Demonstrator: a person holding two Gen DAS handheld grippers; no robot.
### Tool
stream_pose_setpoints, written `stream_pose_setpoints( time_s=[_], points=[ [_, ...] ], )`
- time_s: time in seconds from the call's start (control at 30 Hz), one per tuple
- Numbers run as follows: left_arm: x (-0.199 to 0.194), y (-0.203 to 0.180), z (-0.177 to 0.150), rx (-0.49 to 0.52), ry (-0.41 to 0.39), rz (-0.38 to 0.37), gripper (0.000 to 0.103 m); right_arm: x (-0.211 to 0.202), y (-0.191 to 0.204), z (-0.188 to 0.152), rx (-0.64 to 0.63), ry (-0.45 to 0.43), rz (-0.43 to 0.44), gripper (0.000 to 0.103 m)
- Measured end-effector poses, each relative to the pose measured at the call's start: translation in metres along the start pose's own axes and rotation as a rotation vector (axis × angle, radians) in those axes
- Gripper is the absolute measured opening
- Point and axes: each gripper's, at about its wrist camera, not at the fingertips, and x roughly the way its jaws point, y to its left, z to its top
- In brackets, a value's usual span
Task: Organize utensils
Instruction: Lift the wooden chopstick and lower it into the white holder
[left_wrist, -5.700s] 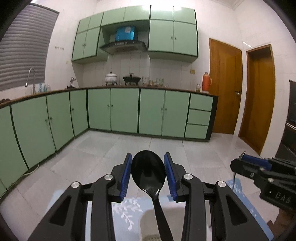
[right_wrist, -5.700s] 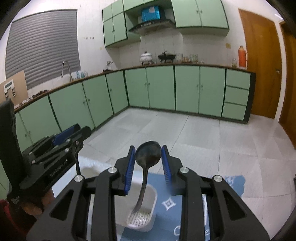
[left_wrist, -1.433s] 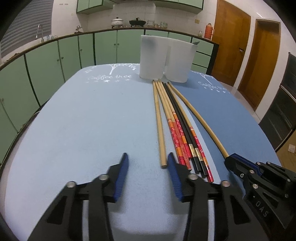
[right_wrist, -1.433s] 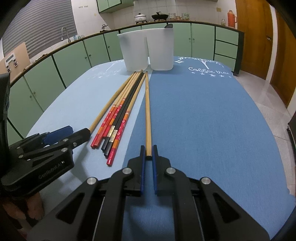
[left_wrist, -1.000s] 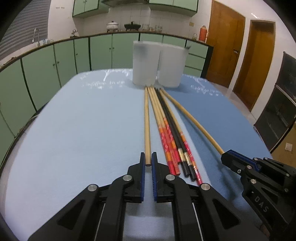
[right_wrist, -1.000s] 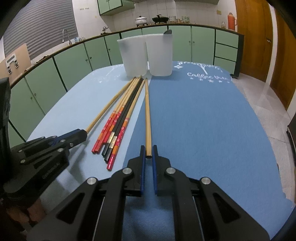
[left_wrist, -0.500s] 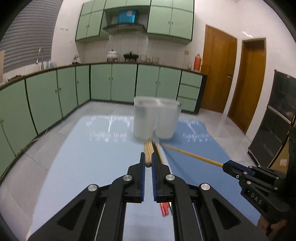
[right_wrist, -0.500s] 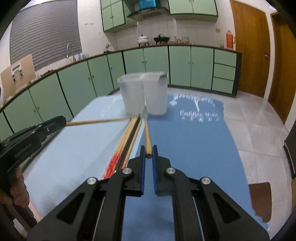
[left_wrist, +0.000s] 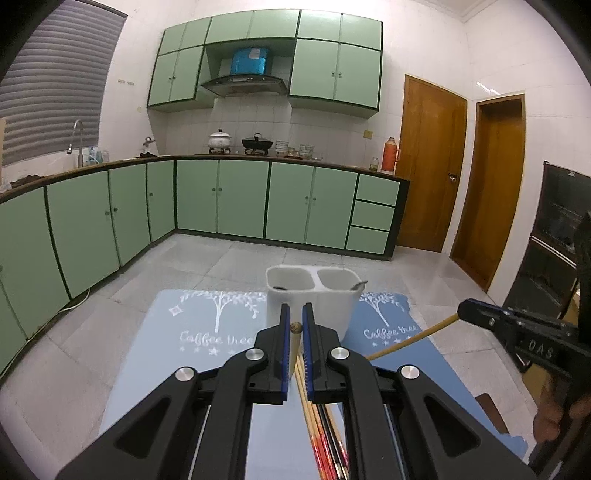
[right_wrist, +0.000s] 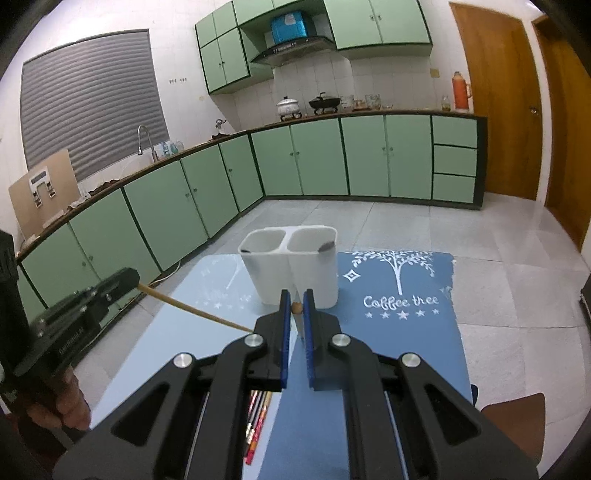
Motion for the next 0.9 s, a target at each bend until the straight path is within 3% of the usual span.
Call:
stream_pose_setpoints(
  time_s=[0.33,0.57,0.9],
  points=[
    [0.011,0.002,0.022,0.018,0.004,-0.009,0.006,0.011,0.012,0.036,-0.093,0.034,0.005,0.006],
    [0.009,0.003,0.033,0.019,0.0,-0.027,0.006,0.006,0.007,0.052,-0.079,0.036,0.055,0.006],
    [-0.002,-0.003,0.075,0.039,-0.08,-0.051,0.006,-0.019,0.008,0.095,-0.096,-0.034,0.102,0.006]
  ],
)
